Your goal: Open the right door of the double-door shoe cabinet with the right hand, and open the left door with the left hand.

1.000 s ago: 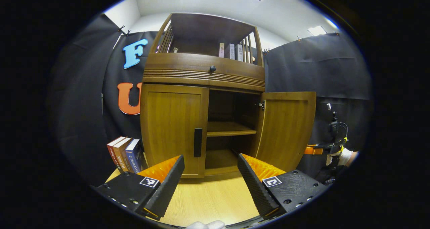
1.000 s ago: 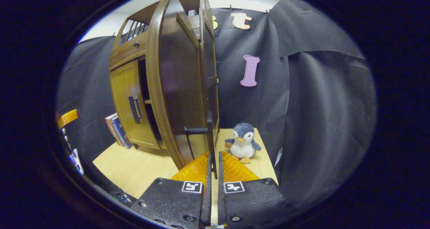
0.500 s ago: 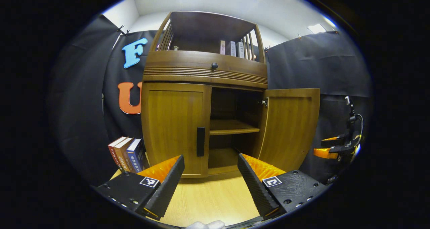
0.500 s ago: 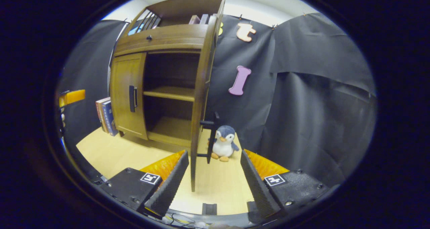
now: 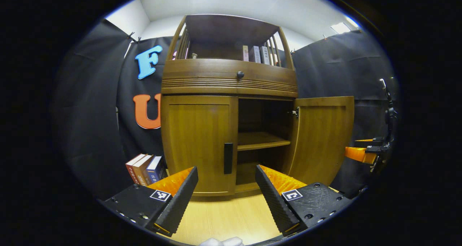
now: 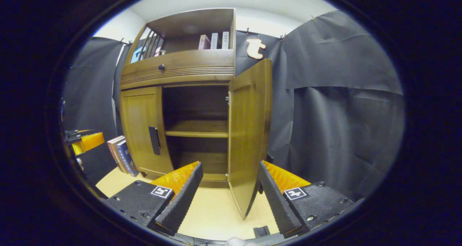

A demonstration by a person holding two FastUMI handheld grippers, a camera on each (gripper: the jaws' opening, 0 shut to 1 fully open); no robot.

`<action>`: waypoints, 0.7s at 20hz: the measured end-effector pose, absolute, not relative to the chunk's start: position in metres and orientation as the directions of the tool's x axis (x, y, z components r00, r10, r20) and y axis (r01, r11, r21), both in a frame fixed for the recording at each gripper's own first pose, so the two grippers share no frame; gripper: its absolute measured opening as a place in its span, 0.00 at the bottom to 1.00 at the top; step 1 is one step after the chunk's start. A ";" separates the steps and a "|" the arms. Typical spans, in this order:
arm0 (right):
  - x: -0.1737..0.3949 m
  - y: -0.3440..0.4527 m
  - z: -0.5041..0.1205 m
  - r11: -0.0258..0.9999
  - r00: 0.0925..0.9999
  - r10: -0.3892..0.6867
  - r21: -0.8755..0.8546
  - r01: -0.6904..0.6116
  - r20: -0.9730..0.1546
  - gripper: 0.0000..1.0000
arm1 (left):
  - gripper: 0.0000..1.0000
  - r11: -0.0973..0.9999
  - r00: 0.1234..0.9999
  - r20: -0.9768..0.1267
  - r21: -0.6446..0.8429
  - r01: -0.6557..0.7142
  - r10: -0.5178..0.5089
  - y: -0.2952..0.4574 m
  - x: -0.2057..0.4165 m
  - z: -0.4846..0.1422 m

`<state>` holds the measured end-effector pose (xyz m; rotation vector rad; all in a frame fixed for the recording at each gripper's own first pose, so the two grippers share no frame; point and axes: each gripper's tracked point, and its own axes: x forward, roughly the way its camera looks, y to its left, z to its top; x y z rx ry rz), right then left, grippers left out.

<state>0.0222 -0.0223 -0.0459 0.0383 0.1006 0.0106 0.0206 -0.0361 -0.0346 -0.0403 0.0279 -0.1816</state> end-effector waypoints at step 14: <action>0.046 0.018 -0.056 1.000 0.985 0.014 0.020 -0.011 -0.175 0.97 | 0.96 0.992 0.989 -0.076 -0.039 0.124 -0.126 -0.051 0.116 -0.077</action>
